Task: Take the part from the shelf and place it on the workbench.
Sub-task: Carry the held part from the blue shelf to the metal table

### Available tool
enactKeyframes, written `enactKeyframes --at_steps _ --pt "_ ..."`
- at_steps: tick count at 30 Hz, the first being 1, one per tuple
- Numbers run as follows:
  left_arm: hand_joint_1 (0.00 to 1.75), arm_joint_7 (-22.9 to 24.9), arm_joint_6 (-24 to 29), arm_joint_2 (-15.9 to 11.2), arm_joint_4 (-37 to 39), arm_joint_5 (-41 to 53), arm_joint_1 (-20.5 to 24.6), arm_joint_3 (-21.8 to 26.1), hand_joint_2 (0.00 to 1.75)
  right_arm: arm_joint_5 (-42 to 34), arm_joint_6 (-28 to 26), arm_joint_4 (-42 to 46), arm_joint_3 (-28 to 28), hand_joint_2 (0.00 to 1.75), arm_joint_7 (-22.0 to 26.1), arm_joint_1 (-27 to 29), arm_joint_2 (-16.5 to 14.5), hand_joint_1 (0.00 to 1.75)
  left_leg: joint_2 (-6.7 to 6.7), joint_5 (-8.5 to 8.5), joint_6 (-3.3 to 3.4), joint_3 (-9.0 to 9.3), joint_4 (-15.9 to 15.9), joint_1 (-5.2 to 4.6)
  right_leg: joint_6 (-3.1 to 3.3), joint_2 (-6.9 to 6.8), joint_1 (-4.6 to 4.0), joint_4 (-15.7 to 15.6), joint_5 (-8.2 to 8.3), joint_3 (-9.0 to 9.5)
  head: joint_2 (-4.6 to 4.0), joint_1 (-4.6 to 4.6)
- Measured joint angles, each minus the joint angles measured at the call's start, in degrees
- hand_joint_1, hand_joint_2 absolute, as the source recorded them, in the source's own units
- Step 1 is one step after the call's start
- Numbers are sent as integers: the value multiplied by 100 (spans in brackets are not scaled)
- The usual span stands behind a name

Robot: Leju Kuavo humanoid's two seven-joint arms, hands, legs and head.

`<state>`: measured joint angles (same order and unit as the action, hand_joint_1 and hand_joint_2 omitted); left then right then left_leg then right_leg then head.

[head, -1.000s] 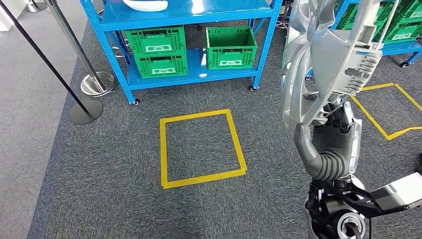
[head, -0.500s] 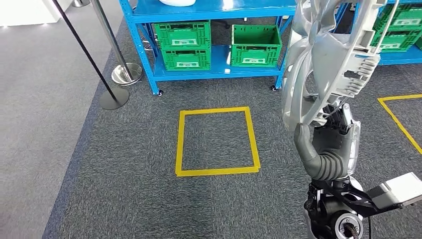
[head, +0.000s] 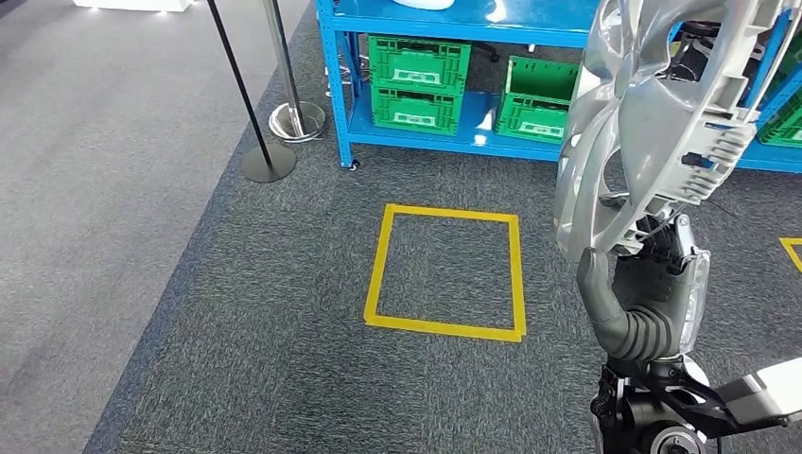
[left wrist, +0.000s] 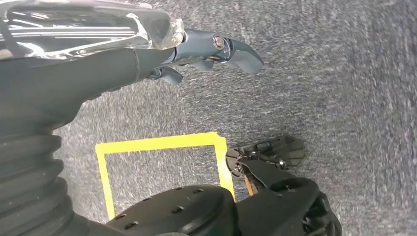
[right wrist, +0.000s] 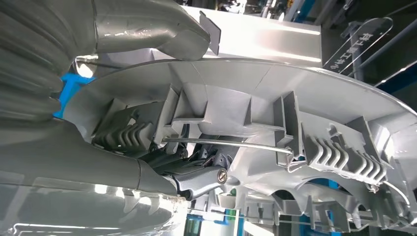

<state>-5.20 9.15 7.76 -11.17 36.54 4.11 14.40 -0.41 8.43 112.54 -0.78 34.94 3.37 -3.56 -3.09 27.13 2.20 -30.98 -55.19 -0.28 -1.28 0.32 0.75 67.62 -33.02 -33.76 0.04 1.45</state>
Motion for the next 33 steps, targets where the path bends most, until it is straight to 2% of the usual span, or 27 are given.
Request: enactKeyframes --at_steps 2,3,4,6,7,8,10,11,12,13,14,15,17,18,19,21,22,23,25,26,27,28,29,30,32,33 --pt "0 0 2 8 0 0 4 3 175 19 -16 50 19 175 23 51 -6 175 -146 15 -45 -76 -104 -11 10 256 36 -735 263 344 -1 6" --pt "0 0 4 11 0 0 6 4 175 29 -17 73 28 175 37 72 -8 175 -206 14 -79 -132 -150 -12 16 356 44 -924 303 418 -1 7" --pt "0 -1 7 13 1 0 2 5 175 43 -17 91 37 175 46 87 -11 175 -262 1 -118 -188 -179 -9 29 402 40 -971 285 423 -1 9" --pt "0 -2 12 11 2 -2 -14 15 175 65 -17 114 45 175 54 98 -29 175 -351 -33 -189 -266 -193 13 80 295 41 -972 312 397 0 5" --pt "0 -4 14 14 2 -3 -19 23 175 72 -20 123 53 175 54 98 -43 175 -298 4 -223 -315 -245 9 114 226 53 -977 329 391 0 21" --pt "0 -5 14 16 2 -4 -18 31 175 74 -23 137 64 175 54 101 -61 175 -183 102 -254 -398 -390 4 144 149 68 -986 343 386 0 47" --pt "0 -9 15 27 1 -4 -8 43 175 76 -30 169 93 175 55 114 -85 175 132 450 -312 -692 -1011 8 181 -5 74 -992 356 370 -1 100" --pt "0 -12 14 30 1 -4 -1 47 175 79 -31 180 104 175 55 124 -93 175 216 616 -334 -860 -1399 25 186 -85 70 -991 358 360 -1 112" --pt "0 -15 14 34 0 -4 6 51 175 83 -31 184 113 175 55 135 -98 175 257 711 -347 -975 -1686 39 189 -167 68 -990 360 355 -1 111" --pt "0 -17 14 39 0 -3 12 55 175 90 -28 185 117 175 55 147 -103 175 276 709 -353 -993 -1783 49 188 -245 67 -989 359 353 -1 114" --pt "0 -14 14 44 1 -1 12 57 175 97 -25 187 119 175 55 159 -111 175 299 606 -352 -891 -1644 54 186 -316 68 -989 358 357 0 114" --pt "0 -10 14 45 1 3 7 60 175 104 -21 192 120 175 55 167 -122 175 349 436 -341 -686 -1296 52 182 -376 67 -989 356 363 0 115" --pt "0 -4 15 44 1 21 7 62 175 115 -17 218 123 175 57 182 -149 175 599 184 -292 -238 -487 7 161 -484 51 -988 347 370 0 113" --pt "0 -4 16 43 1 32 13 63 175 120 -16 234 128 175 59 188 -163 175 693 134 -263 -116 -243 -24 139 -535 38 -986 342 369 0 110" --pt "0 -4 16 42 1 41 17 64 175 126 -14 248 134 175 61 194 -178 175 744 137 -235 -76 -139 -52 114 -589 28 -988 339 371 0 108" --pt "0 -1 16 36 1 49 10 66 175 141 -1 266 144 175 62 197 -199 175 636 115 -175 -84 -117 -58 51 -678 25 -1006 332 391 0 107" --pt "0 2 16 32 1 51 4 68 175 147 8 275 148 175 62 197 -208 175 578 93 -137 -73 -96 -42 20 -626 33 -981 297 389 0 104" --pt "0 5 16 29 1 53 5 69 175 151 16 287 155 175 62 199 -214 175 514 65 -98 -60 -73 -22 -7 -506 40 -864 207 347 0 98" --pt "0 13 11 32 0 58 18 71 175 156 24 304 183 175 63 210 -223 175 383 29 -46 -61 -52 0 -37 -193 49 -251 -134 77 0 77" --pt "0 22 7 36 1 61 20 72 175 158 28 308 198 175 64 218 -226 175 312 23 -35 -72 -56 -1 -43 -109 47 165 -313 -116 0 72" --pt "0 30 3 39 1 63 18 72 175 161 31 308 211 175 63 227 -226 175 238 20 -31 -78 -62 -3 -48 -78 46 509 -424 -282 0 68" --pt "0 38 -1 41 2 65 14 72 175 163 34 308 221 175 62 235 -226 175 158 20 -30 -82 -73 -4 -48 -68 46 666 -425 -363 0 69" --pt "0 43 -1 42 2 66 10 73 175 166 36 308 228 175 61 241 -228 175 75 22 -34 -84 -89 0 -45 -59 51 584 -309 -333 0 69" --pt "0 45 -2 43 2 68 7 74 175 167 36 308 233 175 60 246 -230 175 -13 29 -44 -85 -112 8 -42 -26 61 276 -105 -197 0 68" --pt "0 49 -5 43 2 73 11 75 175 168 35 309 246 175 59 249 -238 175 -173 58 -94 -121 -196 17 -48 194 97 -502 227 146 0 68" --pt "0 51 -7 42 2 78 14 76 175 169 35 311 253 175 58 251 -243 175 -238 69 -126 -160 -237 20 -47 305 108 -739 292 243 0 72"
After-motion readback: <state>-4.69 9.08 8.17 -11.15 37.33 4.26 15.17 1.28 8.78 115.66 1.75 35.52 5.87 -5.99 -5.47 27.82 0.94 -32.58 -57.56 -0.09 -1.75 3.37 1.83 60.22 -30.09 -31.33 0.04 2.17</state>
